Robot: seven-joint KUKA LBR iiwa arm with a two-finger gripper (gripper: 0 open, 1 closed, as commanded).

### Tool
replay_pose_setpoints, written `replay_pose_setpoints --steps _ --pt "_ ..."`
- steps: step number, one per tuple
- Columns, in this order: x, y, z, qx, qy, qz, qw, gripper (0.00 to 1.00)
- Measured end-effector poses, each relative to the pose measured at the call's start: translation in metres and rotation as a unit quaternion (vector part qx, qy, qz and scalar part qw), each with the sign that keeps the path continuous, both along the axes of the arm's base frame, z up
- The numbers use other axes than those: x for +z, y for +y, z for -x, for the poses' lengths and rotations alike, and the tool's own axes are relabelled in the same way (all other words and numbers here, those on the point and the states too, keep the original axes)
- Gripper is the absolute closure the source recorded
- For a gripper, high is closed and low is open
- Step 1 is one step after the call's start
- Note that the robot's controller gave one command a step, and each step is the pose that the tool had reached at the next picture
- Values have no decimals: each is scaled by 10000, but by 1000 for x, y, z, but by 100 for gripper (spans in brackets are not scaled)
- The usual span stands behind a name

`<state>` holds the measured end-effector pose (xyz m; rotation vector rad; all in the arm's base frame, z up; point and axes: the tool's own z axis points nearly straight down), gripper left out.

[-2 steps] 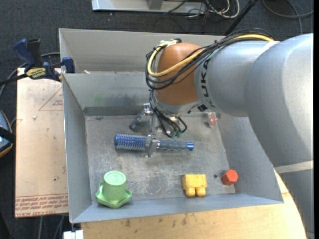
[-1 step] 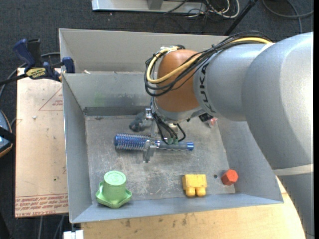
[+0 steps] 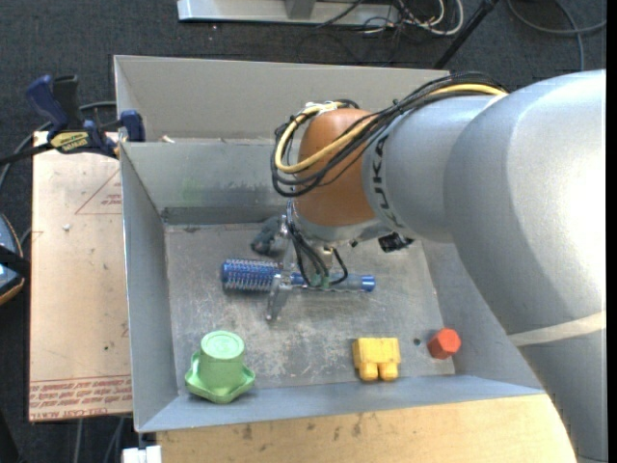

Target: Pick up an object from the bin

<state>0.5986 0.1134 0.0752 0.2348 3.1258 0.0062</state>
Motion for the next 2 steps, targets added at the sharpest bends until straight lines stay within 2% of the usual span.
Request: replay_pose_setpoints --steps 1,2 --pt "2 1 -2 9 12 6 10000 0" --pt "4 1 -3 9 -11 0 10000 100"
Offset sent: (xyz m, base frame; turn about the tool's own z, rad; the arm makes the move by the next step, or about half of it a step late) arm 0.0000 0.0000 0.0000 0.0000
